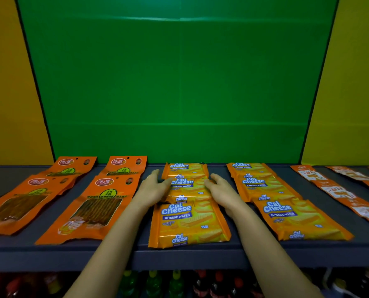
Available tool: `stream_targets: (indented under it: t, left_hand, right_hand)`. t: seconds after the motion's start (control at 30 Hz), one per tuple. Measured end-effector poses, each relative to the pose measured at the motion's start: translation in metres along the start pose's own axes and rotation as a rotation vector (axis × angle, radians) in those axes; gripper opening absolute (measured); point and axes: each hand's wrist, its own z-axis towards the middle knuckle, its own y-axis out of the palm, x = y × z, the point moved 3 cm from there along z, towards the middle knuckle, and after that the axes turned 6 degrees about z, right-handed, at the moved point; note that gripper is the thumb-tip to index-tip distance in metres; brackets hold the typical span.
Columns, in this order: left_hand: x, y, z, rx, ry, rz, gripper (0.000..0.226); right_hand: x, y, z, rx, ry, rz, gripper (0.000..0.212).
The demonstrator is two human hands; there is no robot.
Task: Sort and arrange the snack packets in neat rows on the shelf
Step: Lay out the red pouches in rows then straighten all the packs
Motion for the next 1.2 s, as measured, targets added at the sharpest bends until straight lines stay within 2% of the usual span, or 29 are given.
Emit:
stream_targets:
  t: [0.17, 0.3, 0.5, 0.7, 0.9, 0.93, 1.03, 1.13, 1.2]
  left_hand:
    - [-0.011, -0.009, -0.055, -0.139, 0.024, 0.007, 0.069]
    - [-0.020, -0.004, -0.087, -0.180, 0.093, 0.162, 0.076]
    - [-0.019, -0.005, -0.082, -0.193, 0.091, 0.131, 0.078]
    - [-0.015, -0.004, -0.076, -0.228, 0.120, 0.058, 0.066]
    - [-0.026, -0.003, -0.072, -0.187, 0.110, 0.107, 0.099]
    - [-0.025, -0.003, -0.073, -0.179, 0.111, 0.115, 0.098]
    - [-0.023, -0.002, -0.072, -0.109, 0.145, 0.097, 0.073]
    - [-0.017, -0.010, -0.074, 0.020, 0.201, 0.105, 0.060]
    - [-0.015, -0.025, -0.078, 0.138, 0.271, 0.167, 0.052]
  right_hand:
    - [0.004, -0.012, -0.042, -0.092, -0.055, 0.027, 0.053]
    - [0.007, -0.016, -0.062, -0.191, -0.133, 0.064, 0.027]
    - [0.012, -0.015, -0.061, -0.179, -0.155, 0.074, 0.039]
    - [0.011, -0.014, -0.062, -0.177, -0.135, 0.084, 0.039]
    - [0.011, -0.013, -0.061, -0.192, -0.124, 0.067, 0.037]
    - [0.010, -0.014, -0.062, -0.191, -0.120, 0.069, 0.037]
    - [0.008, -0.016, -0.064, -0.168, -0.124, 0.051, 0.038]
    - [0.004, -0.020, -0.065, -0.089, -0.173, -0.039, 0.052]
    - [-0.002, -0.022, -0.065, -0.049, -0.224, -0.107, 0.053]
